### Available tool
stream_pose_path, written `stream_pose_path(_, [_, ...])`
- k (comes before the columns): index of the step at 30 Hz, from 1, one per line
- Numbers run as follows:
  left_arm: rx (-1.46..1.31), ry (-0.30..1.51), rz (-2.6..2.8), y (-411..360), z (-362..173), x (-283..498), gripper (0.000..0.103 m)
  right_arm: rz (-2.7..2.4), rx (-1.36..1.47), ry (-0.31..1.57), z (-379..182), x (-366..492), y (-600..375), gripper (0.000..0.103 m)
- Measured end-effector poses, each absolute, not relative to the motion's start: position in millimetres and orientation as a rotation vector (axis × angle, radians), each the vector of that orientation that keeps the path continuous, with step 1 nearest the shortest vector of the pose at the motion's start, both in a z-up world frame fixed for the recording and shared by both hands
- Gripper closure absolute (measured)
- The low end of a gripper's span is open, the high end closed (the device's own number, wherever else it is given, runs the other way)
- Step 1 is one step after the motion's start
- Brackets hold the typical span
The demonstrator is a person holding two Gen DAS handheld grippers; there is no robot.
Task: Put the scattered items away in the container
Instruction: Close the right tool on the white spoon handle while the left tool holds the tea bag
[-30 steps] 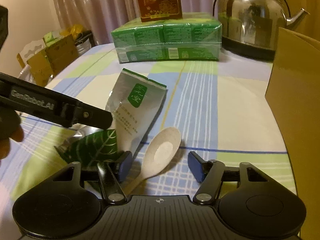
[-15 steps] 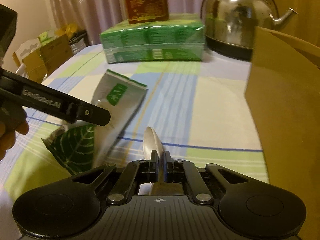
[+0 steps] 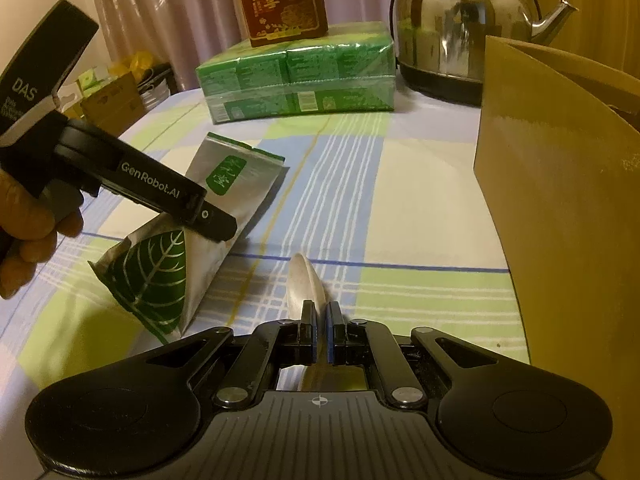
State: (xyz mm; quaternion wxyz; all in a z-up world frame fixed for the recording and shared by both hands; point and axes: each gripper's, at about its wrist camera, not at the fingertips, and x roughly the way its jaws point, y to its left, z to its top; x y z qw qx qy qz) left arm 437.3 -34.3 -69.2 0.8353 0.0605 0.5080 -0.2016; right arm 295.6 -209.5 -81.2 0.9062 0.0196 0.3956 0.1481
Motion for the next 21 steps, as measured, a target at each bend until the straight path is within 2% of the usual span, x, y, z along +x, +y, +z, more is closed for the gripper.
stream_pose_path(2, [0.135, 1.092, -0.432, -35, -66, 433, 0.047, 0.313, 0.041, 0.821, -79, 292, -209, 0.102])
stream_pose_path(7, [0.135, 1.135, -0.462, -33, -62, 402, 0.050, 0.332, 0.049, 0.838, -72, 269, -213, 0.102])
stream_pose_path(21, [0.134, 1.215, -0.570, -28, -53, 217, 0.050, 0.376, 0.049, 0.958, -67, 151, -245, 0.101])
